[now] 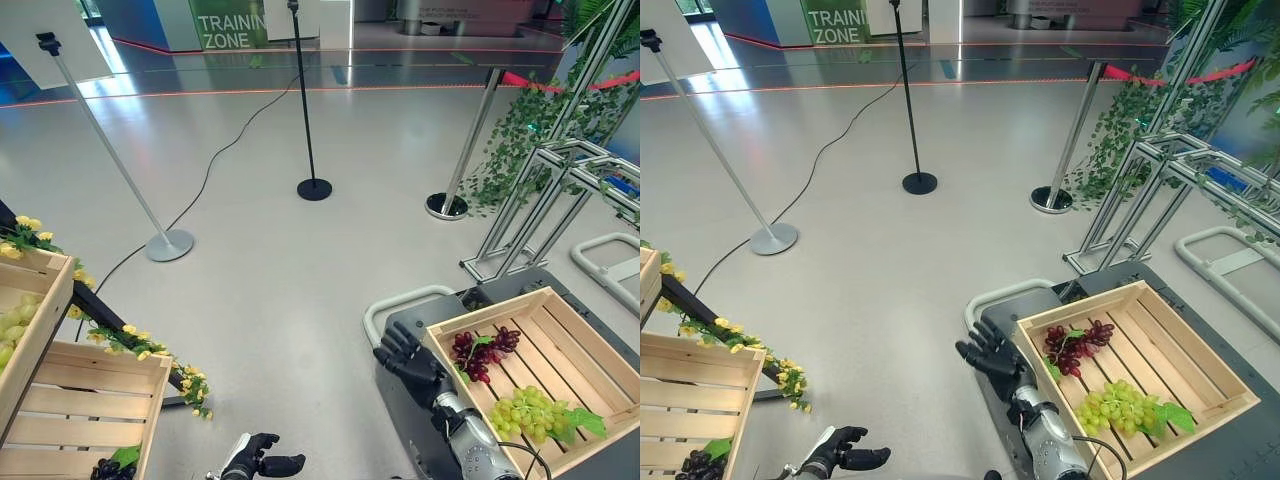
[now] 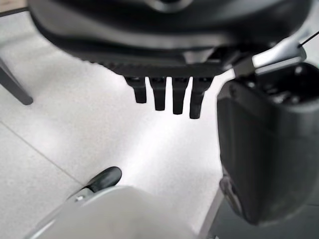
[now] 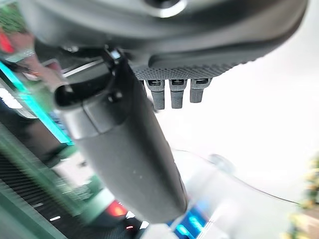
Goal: Pick up the fruits from the basket on one side to the basket on the other side
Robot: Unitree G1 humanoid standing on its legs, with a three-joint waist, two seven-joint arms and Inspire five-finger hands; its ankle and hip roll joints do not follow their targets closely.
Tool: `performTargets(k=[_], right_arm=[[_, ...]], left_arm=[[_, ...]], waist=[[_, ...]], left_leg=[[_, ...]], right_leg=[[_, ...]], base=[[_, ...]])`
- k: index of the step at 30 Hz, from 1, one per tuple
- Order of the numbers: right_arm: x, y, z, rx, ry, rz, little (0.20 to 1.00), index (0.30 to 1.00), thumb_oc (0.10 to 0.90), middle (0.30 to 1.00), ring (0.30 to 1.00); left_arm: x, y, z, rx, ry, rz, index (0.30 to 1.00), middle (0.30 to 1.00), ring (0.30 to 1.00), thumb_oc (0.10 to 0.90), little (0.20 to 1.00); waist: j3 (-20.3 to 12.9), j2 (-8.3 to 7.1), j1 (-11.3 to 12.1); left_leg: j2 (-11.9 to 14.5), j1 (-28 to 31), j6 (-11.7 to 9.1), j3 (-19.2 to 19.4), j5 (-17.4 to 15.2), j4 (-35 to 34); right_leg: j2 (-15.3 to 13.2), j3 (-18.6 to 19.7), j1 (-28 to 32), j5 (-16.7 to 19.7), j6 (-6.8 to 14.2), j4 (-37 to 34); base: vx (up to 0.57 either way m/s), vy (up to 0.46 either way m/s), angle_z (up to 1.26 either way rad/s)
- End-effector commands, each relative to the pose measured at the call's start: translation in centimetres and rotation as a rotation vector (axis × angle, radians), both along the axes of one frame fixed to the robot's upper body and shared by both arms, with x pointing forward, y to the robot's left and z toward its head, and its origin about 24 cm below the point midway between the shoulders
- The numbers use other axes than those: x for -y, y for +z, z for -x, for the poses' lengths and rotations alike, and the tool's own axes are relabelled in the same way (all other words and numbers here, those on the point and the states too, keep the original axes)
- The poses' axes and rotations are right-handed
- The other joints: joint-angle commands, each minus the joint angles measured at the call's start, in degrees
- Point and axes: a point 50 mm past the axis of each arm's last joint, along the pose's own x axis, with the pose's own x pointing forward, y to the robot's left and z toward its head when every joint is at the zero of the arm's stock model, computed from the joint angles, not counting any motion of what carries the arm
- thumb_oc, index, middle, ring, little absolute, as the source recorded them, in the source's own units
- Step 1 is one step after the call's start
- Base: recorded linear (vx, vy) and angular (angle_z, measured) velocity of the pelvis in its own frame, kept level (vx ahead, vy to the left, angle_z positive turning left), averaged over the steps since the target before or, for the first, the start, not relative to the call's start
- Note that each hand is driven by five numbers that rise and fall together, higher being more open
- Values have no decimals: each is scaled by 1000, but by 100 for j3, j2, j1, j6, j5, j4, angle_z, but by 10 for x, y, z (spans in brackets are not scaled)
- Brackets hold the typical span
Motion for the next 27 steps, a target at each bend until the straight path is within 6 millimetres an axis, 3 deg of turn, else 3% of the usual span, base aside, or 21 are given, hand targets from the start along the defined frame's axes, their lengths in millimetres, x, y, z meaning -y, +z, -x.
performTargets(k=[1, 6, 7, 8, 11, 12, 17, 18, 19, 22, 27], right_arm=[[30, 74, -50, 360, -241, 95, 900, 900, 800, 900, 900], [92, 124, -65, 451, -473, 589, 900, 900, 800, 900, 900], [92, 124, -65, 451, -474, 591, 900, 900, 800, 900, 900], [101, 141, -70, 501, -515, 745, 900, 900, 800, 900, 900], [107, 167, -78, 569, -563, 954, 900, 900, 800, 900, 900], [112, 191, -88, 626, -597, 1070, 900, 900, 800, 900, 900], [121, 238, -107, 714, -674, 1332, 900, 900, 800, 900, 900], [127, 253, -112, 729, -687, 1462, 900, 900, 800, 900, 900], [127, 253, -112, 731, -687, 1463, 900, 900, 800, 900, 900], [141, 273, -116, 726, -696, 1709, 900, 900, 800, 900, 900], [163, 293, -117, 657, -658, 1970, 900, 900, 800, 900, 900]], left_arm=[[11, 2, -11, 65, -55, 15, 900, 900, 900, 800, 900], [1, 5, -13, 74, -79, -9, 900, 900, 900, 800, 900], [1, 5, -13, 74, -79, -8, 900, 900, 900, 800, 900], [0, 6, -15, 81, -87, -10, 900, 900, 900, 800, 900], [-1, 10, -26, 104, -107, -10, 900, 900, 900, 800, 900], [-3, 16, -42, 150, -109, -12, 900, 900, 900, 800, 900], [-4, 34, -83, 273, -101, -17, 900, 900, 900, 800, 900], [-3, 40, -93, 316, -92, -15, 900, 900, 900, 800, 900], [-3, 40, -93, 317, -92, -14, 900, 900, 900, 800, 900], [-4, 50, -106, 390, -84, -5, 900, 900, 900, 800, 900], [-10, 59, -115, 440, -96, -28, 900, 900, 900, 800, 900]], waist=[[113, -144, -107], [262, -206, -90], [267, -203, -88], [337, -218, -74], [511, -252, -61], [755, -287, -70], [1367, -376, -65], [1540, -407, -27], [1534, -401, -37], [1764, -420, 35], [1973, -349, 116]], left_leg=[[-160, -112, 82, 8, -130, 50], [-116, -163, 96, 67, -115, 50], [-115, -160, 96, 69, -116, 50], [-100, -200, 102, 70, -104, 71], [-83, -435, 116, 69, -121, 320], [-64, -769, 112, 57, -174, 694], [-6, -1627, 93, 31, -318, 1629], [-2, -1955, 100, -22, -371, 1946], [1, -1982, 100, -27, -383, 1972], [-19, -2586, 140, -126, -581, 2651], [-50, -3289, 197, -277, -894, 3554]], right_leg=[[-194, 77, 231, -35, 110, 34], [-191, 139, 150, 8, 105, 34], [-189, 141, 151, 9, 105, 34], [-195, 163, 102, 3, 97, 80], [-219, 216, -147, -52, 79, 356], [-245, 224, -444, -100, 62, 658], [-293, 163, -1073, -224, 17, 1310], [-310, 123, -1311, -263, -12, 1529], [-310, 120, -1330, -269, -12, 1544], [-346, 50, -1792, -417, -81, 2038], [-424, -41, -2434, -760, -191, 3009]], base=[[41, -30, -11], [41, -44, -9], [36, -39, -12], [13, -29, -10], [-72, -47, -10], [-214, -67, -12], [-244, -79, -3], [-184, -72, 8], [-184, -84, 9], [-144, -64, 6], [-88, -26, 5]])
